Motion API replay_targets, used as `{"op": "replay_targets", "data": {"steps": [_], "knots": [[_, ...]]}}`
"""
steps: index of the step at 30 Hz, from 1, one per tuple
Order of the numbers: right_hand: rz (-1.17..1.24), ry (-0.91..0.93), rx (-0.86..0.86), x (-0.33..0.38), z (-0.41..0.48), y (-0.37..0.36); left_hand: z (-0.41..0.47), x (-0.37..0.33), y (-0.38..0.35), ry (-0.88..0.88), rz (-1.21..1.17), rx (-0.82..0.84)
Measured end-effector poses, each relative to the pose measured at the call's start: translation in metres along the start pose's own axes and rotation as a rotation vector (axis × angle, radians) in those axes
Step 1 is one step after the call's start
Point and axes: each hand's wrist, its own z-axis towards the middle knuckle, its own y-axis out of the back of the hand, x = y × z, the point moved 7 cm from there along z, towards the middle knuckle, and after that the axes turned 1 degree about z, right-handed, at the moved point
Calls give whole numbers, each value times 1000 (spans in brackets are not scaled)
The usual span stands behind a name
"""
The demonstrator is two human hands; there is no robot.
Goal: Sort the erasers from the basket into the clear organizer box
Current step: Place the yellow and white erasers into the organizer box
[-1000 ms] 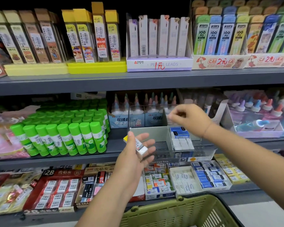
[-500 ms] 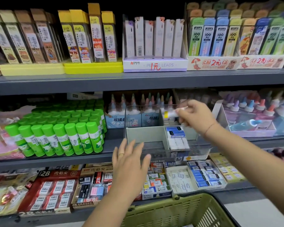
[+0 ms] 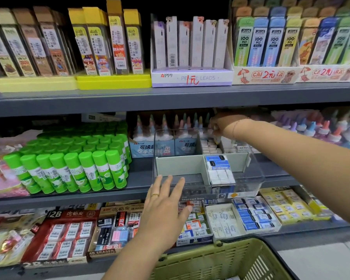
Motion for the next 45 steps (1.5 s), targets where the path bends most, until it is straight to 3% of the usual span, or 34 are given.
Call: {"op": "replay_targets", "data": {"steps": [9, 16, 22, 36, 45], "knots": [[16, -85, 41, 6, 4, -13, 0, 0, 0, -17, -19, -7], [313, -136, -25, -29, -3, -20, 0, 1, 0, -14, -4, -20], [296, -102, 20, -29, 2, -20, -1, -1, 1, -11, -13, -11], [-126, -25, 23, 16, 12, -12, -1, -2, 3, -20, -21, -5], [4, -54, 24, 22, 15, -5, -2, -2, 2, -38, -12, -9]]}}
